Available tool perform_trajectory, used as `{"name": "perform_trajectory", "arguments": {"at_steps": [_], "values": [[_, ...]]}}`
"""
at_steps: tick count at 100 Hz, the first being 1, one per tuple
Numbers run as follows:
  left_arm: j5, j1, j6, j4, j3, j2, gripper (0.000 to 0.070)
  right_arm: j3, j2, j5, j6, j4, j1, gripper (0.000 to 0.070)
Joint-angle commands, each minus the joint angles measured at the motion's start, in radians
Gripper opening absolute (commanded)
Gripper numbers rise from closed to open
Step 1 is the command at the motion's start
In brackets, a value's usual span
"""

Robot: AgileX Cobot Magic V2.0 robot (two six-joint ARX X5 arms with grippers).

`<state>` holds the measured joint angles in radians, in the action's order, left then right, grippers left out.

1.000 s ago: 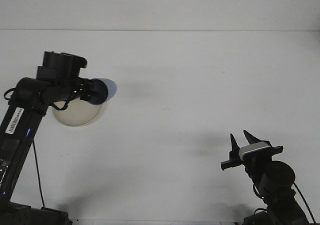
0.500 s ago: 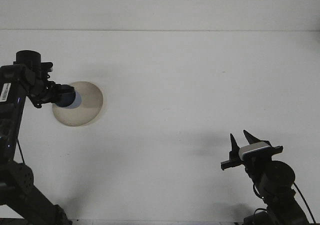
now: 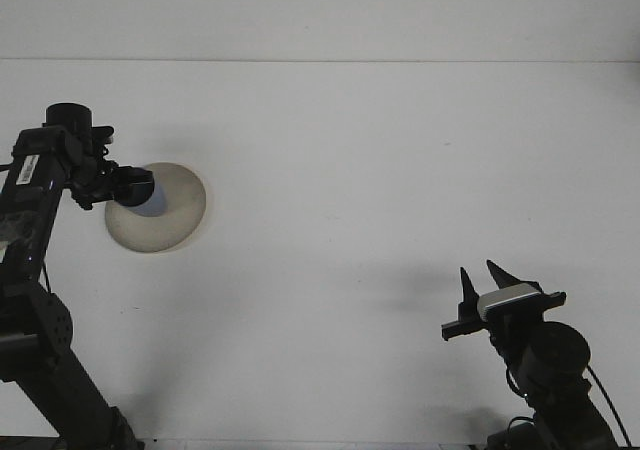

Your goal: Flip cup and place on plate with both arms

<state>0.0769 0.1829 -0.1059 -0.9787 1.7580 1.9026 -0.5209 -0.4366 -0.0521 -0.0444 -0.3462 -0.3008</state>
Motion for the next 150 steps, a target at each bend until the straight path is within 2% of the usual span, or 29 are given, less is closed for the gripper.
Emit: {"name": "perform_trajectory", "arguments": {"at_steps": [1, 15, 43, 47, 54, 68, 76, 84, 92, 109, 118, 132, 150], "values": [[0.017, 0.003, -0.011, 0.002, 0.02, 0.014, 0.0537, -0.003, -0.003, 0.003, 0.013, 0.01, -0.003, 0.0294], [0.118, 0.011, -0.006, 0.008, 0.047, -0.016, 0.0538, -0.003, -0.004, 0.003, 0.013, 0.01, -0.003, 0.0294], [0.134, 0.012, 0.016, -0.013, 0.134, -0.259, 0.0524, -0.003, -0.005, -0.009, 0.016, 0.01, -0.001, 0.0294], [0.135, 0.012, 0.017, -0.014, 0.134, -0.309, 0.048, -0.003, -0.01, -0.016, 0.019, 0.01, 0.0, 0.0294], [0.14, 0.011, 0.018, -0.021, 0.132, -0.388, 0.0362, -0.002, -0.015, -0.038, 0.027, 0.012, 0.004, 0.0294], [0.235, 0.011, 0.014, -0.015, 0.067, -0.545, 0.0129, -0.001, -0.024, -0.06, 0.044, 0.046, 0.013, 0.0293], [0.242, 0.003, -0.011, 0.05, -0.06, -0.654, 0.0006, -0.001, -0.024, -0.065, 0.044, 0.098, 0.02, 0.028], [0.238, -0.008, -0.021, 0.19, -0.258, -0.786, 0.0014, -0.001, -0.023, -0.111, 0.051, 0.153, 0.032, 0.0183], [0.227, -0.016, -0.031, 0.377, -0.499, -0.931, 0.0014, -0.001, -0.024, -0.128, 0.056, 0.193, 0.048, 0.0], [0.211, -0.021, -0.032, 0.824, -1.003, -1.232, 0.0014, -0.001, -0.024, -0.119, 0.057, 0.22, 0.082, 0.0], [0.193, -0.021, -0.019, 0.983, -1.172, -1.349, 0.0014, -0.001, -0.023, -0.121, 0.056, 0.232, 0.091, 0.0], [0.135, -0.021, 0.018, 1.022, -1.25, -1.418, 0.0012, -0.002, -0.023, -0.123, 0.056, 0.256, 0.093, 0.0], [0.136, -0.021, 0.07, 1.031, -1.248, -1.422, 0.0013, -0.002, -0.023, -0.123, 0.055, 0.257, 0.093, 0.0]]}}
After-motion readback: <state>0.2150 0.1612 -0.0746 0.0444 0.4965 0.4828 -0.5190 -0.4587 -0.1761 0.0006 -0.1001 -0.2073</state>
